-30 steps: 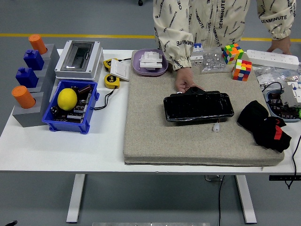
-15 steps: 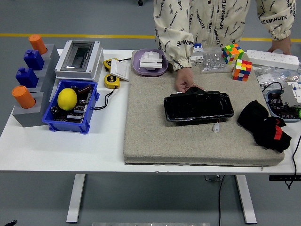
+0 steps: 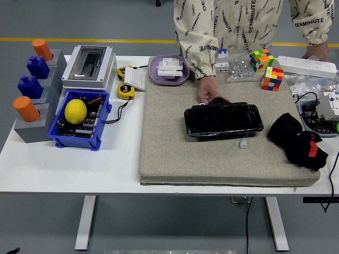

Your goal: Pick the rag up,wipe the panel,place it on the desk

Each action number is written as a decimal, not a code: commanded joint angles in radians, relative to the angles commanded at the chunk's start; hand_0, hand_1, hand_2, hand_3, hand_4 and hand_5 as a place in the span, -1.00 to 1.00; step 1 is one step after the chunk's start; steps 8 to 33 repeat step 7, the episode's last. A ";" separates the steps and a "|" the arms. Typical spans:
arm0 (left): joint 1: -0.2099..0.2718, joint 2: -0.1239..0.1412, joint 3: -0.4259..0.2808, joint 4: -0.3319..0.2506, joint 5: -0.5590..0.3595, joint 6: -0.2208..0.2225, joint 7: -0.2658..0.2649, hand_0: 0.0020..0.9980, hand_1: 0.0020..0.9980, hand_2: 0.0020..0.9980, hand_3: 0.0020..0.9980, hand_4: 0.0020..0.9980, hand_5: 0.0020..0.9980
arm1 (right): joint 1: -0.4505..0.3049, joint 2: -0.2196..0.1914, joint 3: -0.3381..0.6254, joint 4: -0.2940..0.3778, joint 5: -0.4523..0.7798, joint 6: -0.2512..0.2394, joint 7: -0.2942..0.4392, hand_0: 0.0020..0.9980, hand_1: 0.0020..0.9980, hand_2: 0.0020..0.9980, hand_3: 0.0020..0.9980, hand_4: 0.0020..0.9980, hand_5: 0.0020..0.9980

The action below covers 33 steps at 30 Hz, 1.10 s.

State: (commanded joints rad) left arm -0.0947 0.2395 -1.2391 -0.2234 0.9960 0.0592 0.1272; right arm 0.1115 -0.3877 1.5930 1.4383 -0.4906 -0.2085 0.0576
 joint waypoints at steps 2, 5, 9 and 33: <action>-0.001 0.000 -0.001 0.000 0.000 0.000 0.000 0.31 0.32 0.39 0.16 0.35 -0.12 | 0.002 0.000 0.002 0.002 0.001 0.001 0.001 0.77 0.66 0.75 0.67 1.00 0.41; -0.001 0.000 -0.001 0.000 0.000 0.000 0.000 0.31 0.32 0.39 0.16 0.35 -0.12 | 0.002 0.000 0.006 0.005 0.003 0.003 0.003 0.77 0.66 0.75 0.67 1.00 0.41; 0.000 0.000 -0.002 0.000 0.000 0.000 0.000 0.31 0.32 0.39 0.16 0.35 -0.12 | 0.003 0.001 0.008 0.006 0.006 0.006 0.005 0.77 0.66 0.75 0.67 1.00 0.41; 0.000 0.000 -0.002 0.000 0.000 0.000 0.000 0.31 0.32 0.39 0.16 0.35 -0.12 | 0.003 0.001 0.008 0.006 0.006 0.006 0.005 0.77 0.66 0.75 0.67 1.00 0.41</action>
